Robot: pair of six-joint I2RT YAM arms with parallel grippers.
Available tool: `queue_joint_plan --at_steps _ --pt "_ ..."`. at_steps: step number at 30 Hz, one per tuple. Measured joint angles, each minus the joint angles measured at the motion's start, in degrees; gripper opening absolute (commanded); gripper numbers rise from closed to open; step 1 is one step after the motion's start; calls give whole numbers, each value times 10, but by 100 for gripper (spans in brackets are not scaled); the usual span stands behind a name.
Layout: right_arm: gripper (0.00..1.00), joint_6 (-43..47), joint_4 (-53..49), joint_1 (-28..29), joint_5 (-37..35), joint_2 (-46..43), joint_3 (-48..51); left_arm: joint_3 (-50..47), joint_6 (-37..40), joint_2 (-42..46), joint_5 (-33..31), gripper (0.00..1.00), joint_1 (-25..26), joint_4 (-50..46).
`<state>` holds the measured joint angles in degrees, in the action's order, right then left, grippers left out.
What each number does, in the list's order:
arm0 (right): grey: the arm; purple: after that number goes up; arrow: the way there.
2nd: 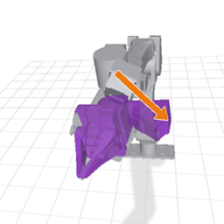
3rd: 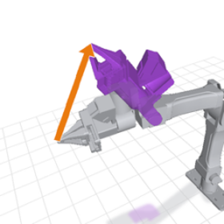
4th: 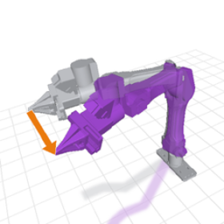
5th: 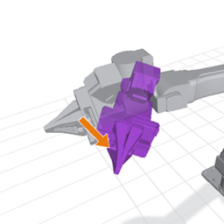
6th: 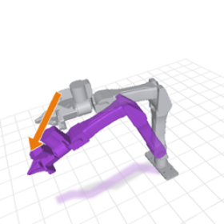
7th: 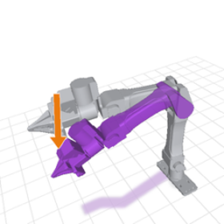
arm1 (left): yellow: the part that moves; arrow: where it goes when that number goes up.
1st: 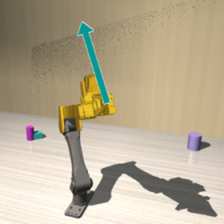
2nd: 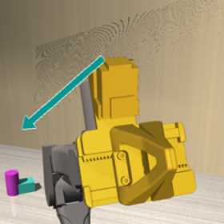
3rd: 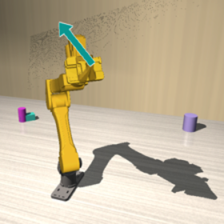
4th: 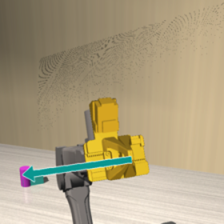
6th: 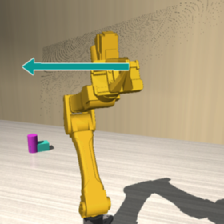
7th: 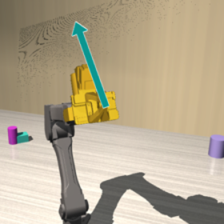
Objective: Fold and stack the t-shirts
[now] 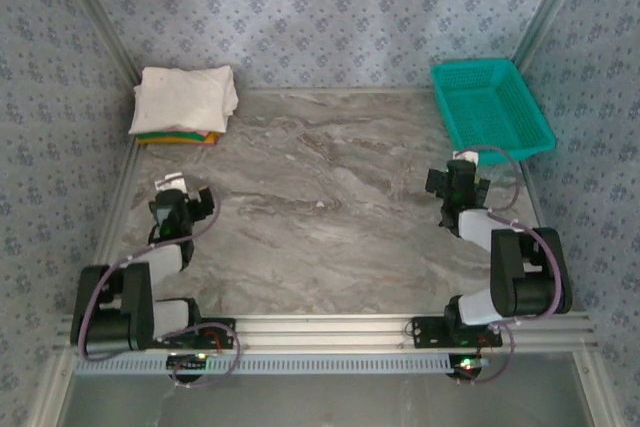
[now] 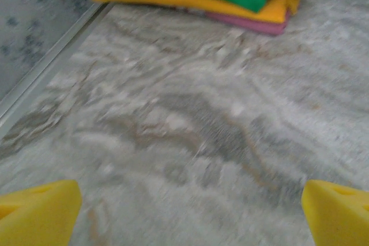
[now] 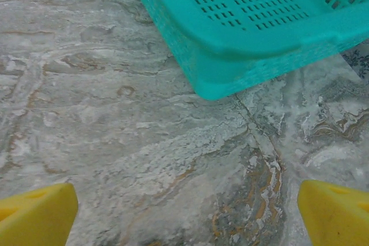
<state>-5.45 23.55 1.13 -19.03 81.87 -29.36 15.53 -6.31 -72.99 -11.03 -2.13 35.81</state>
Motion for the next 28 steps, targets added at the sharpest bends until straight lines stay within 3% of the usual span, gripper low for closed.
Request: queue_joint_plan --at_steps 8,14,28 --pt "100 46 226 -25 126 41 116 4 24 -140 60 98 0 169" --pt "100 55 230 -37 180 55 86 43 43 -144 108 98 1 148" --pt "100 60 234 -31 182 55 80 76 43 -147 110 98 0 108"
